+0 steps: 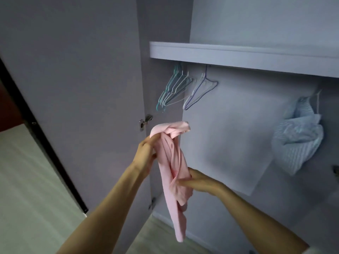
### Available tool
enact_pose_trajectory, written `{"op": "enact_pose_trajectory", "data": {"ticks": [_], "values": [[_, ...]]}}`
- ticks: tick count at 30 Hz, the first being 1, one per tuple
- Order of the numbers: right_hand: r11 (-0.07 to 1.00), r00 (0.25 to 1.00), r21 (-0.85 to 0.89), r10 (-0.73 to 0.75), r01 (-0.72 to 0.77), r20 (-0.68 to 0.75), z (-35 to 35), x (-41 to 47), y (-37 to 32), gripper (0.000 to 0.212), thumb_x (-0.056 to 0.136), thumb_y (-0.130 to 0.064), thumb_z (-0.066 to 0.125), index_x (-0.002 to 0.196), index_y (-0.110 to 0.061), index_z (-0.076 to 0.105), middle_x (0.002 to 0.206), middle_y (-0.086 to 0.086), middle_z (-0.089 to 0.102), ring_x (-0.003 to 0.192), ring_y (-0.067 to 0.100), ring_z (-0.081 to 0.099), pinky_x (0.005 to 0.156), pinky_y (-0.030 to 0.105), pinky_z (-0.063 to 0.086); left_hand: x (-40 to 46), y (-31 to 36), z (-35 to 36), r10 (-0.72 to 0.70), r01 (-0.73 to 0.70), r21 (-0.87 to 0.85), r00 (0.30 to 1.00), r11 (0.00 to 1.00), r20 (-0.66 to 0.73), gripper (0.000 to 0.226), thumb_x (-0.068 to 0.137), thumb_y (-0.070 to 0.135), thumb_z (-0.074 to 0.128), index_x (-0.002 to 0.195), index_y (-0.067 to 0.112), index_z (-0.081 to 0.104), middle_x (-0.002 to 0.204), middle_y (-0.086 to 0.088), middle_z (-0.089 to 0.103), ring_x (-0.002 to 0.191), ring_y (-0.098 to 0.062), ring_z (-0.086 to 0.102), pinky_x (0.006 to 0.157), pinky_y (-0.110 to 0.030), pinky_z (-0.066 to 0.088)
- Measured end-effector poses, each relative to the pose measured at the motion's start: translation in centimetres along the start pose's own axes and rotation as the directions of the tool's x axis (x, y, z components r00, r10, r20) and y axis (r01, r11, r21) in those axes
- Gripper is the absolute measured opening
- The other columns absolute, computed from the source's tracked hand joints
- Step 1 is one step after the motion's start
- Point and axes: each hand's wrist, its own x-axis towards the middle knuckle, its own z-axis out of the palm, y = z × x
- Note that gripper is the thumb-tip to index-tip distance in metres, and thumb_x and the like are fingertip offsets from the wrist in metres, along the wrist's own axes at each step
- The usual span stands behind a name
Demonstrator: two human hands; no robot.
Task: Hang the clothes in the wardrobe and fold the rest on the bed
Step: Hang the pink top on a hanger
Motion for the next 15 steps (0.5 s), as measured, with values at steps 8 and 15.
{"op": "enact_pose_trajectory", "data": {"ticks": [8, 15], "values": [[0.997, 0.807, 0.015, 0.074, -0.08, -0.586, -5.4, 1.4, 1.8, 0.008, 0.09, -0.009, 0.049, 0.09, -0.011, 0.056, 0.093, 0.008, 0.06, 0.085, 0.02, 0.055, 0.071, 0.027, 0.04, 1.5, 0.3, 0.3, 0.02, -0.015, 0.104, 0.999, 0.994, -0.045, 0.032, 0.086, 0.012, 0.066, 0.114, -0.001, 0.06, 0.109, -0.021, 0.066, 0.09, -0.027, 0.064, 0.083, -0.039, 0.05], [0.996, 0.627, -0.079, -0.084, 0.036, -0.775, -12.4, 0.4, 2.0, 0.036, 0.093, -0.009, 0.042, 0.059, -0.019, 0.039, 0.063, 0.002, 0.046, 0.069, 0.022, 0.045, 0.063, 0.031, 0.034, 3.0, 0.4, -1.5, -0.075, 0.082, 0.04, 0.983, 0.996, -0.168, 0.024, 0.084, 0.025, 0.069, 0.101, 0.007, 0.063, 0.097, -0.01, 0.066, 0.086, -0.025, 0.063, 0.083, -0.037, 0.049]]}}
